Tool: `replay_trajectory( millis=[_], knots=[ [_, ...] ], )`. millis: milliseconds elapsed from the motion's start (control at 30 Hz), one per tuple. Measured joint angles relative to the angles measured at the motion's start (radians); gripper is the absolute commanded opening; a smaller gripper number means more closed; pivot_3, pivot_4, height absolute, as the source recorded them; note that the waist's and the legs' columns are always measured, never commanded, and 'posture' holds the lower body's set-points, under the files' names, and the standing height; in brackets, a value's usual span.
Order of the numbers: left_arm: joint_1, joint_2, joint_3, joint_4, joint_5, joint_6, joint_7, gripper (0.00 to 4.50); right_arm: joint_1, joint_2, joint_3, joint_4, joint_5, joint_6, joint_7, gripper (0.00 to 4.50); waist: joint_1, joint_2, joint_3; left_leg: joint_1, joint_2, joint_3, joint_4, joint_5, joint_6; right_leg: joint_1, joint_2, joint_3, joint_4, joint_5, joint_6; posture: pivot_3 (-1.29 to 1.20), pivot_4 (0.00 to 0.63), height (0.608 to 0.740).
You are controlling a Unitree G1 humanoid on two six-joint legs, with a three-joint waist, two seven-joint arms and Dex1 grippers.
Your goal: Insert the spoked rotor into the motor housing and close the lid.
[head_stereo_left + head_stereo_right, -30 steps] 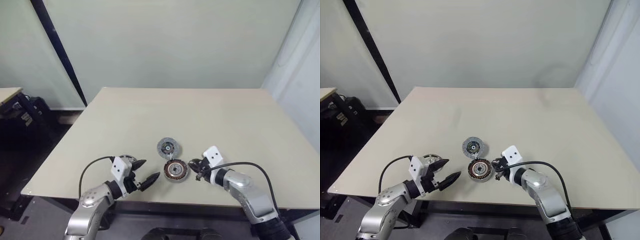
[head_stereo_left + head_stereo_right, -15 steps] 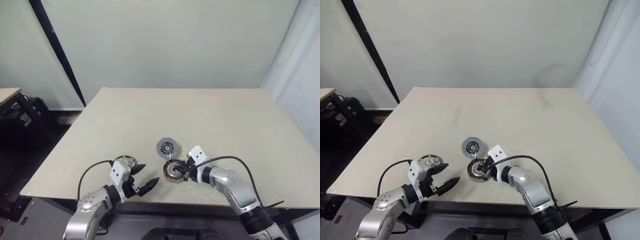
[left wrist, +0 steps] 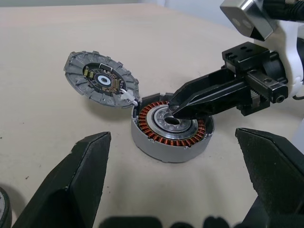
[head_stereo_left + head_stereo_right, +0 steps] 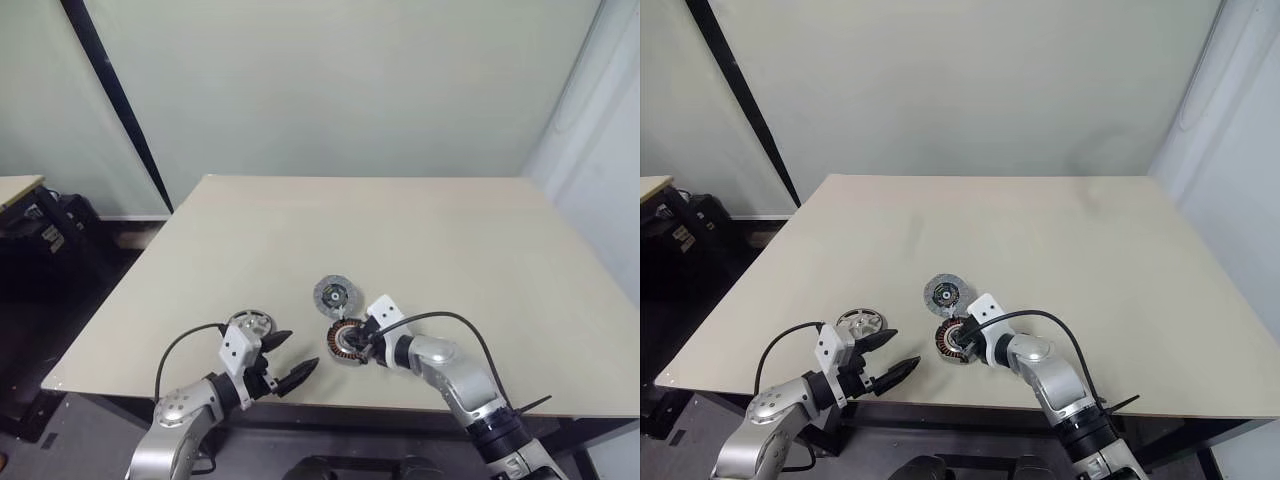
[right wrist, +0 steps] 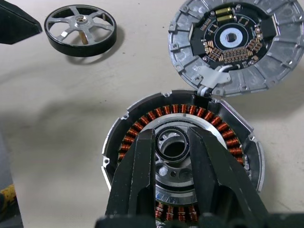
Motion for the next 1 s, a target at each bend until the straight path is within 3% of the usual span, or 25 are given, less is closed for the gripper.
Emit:
replay_trajectory(
  millis=[1000],
  knots=[
    [0.000,-0.005,-0.003,0.000,0.001,-0.020,0.019,4.50,-0.012,0.024,0.009,0.075,-0.039,-0.058,-0.010,0.69,-0.002,0.000,-0.001,0.001,0.000,0.000,0.000,0.000,0.000,0.000,0.000,0.000,0.001,0.000,0.000,0.00,0.000,0.740]
  ],
)
